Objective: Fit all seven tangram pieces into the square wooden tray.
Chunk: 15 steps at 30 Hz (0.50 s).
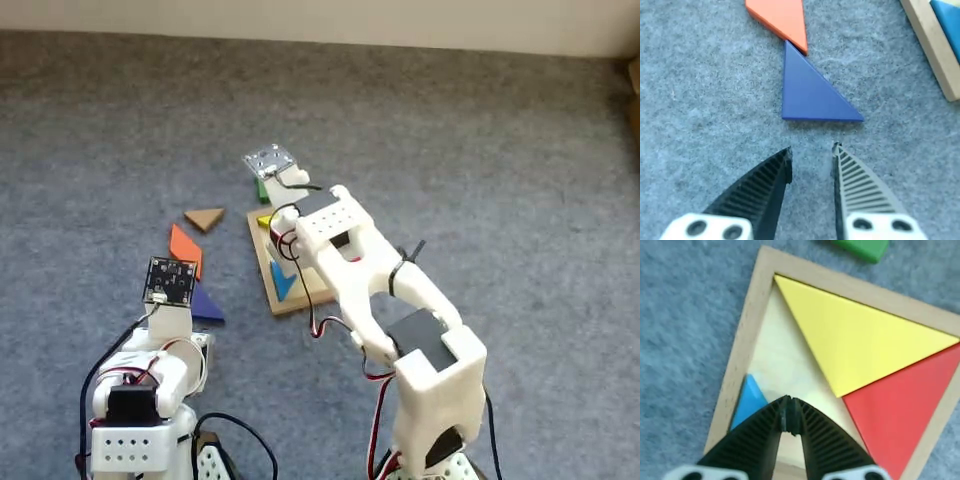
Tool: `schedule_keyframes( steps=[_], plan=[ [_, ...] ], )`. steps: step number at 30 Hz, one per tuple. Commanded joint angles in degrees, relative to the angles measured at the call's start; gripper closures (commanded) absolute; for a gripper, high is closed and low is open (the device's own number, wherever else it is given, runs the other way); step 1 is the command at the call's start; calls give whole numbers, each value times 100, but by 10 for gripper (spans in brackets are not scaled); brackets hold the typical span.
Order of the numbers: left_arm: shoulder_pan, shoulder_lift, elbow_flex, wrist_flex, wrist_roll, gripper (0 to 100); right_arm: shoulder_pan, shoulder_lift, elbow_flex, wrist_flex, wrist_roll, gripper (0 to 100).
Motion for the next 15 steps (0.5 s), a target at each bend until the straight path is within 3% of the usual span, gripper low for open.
schedule_keyframes(
  steps=[1, 8, 15],
  plan=[
    [101, -268, 110, 26, -26, 860, -13, -224, -356, -48, 35, 992],
    [101, -268, 110, 26, -26, 860, 171, -1534, 242, -22, 0, 992],
    [101, -268, 110, 26, -26, 860, -242, -1763, 1226, -136, 0, 992]
  ],
)
